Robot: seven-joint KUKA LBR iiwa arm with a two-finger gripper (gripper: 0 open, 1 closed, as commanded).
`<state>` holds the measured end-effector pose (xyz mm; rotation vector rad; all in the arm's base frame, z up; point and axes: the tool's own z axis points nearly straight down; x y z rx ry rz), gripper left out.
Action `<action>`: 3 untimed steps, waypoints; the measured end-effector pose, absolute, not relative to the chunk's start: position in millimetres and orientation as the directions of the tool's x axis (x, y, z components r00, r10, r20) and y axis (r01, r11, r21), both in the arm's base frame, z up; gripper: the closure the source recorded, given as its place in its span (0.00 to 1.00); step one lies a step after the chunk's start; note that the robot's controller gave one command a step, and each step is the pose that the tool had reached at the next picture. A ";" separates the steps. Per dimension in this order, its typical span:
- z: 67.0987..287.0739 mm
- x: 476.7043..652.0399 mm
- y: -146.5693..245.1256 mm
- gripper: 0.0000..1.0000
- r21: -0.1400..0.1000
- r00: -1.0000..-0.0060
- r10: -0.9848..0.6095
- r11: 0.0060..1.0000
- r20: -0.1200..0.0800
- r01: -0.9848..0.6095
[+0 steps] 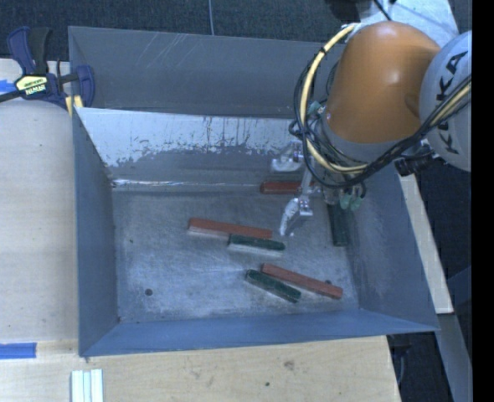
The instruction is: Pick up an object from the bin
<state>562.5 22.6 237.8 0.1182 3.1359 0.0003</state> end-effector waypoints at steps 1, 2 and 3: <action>237.8 562.5 22.6 0.00 0.000 -0.997 0.075 0.997 -0.003 0.075; 185.3 561.8 27.4 0.00 0.000 -1.000 0.028 1.000 -0.010 0.028; 80.0 566.6 28.2 1.00 0.001 -0.999 0.035 0.999 -0.016 0.035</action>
Offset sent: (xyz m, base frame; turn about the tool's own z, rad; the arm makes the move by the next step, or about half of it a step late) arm -0.0063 0.0137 -0.1493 -0.1298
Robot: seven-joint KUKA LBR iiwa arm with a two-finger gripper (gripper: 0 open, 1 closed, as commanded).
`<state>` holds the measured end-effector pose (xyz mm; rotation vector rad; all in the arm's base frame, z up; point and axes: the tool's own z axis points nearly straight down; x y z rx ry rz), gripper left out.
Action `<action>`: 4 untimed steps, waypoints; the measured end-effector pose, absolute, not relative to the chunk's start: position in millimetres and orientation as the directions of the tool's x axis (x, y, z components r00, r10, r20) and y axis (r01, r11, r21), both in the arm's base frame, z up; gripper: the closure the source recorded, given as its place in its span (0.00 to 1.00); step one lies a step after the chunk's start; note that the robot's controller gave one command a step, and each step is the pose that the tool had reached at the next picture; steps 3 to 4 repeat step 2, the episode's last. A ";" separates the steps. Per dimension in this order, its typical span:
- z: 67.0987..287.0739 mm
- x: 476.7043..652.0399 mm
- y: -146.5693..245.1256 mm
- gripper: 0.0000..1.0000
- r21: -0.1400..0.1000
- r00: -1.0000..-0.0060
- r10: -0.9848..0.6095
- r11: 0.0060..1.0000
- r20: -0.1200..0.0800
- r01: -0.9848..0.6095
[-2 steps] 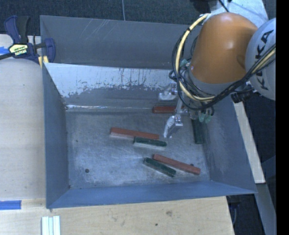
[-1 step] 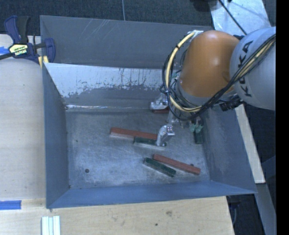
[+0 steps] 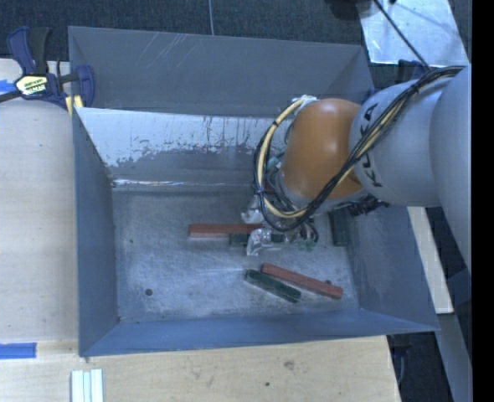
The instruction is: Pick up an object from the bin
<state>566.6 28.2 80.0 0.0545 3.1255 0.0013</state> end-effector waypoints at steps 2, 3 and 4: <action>235.8 563.4 40.3 1.00 0.001 -1.000 0.026 1.000 -0.005 0.026; 235.8 563.4 40.3 1.00 0.001 -1.000 0.026 1.000 -0.005 0.026; 235.8 563.4 40.3 1.00 0.001 -1.000 0.026 1.000 -0.005 0.026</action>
Offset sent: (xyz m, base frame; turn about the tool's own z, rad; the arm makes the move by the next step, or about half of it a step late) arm -0.0044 0.0125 0.1547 -0.0077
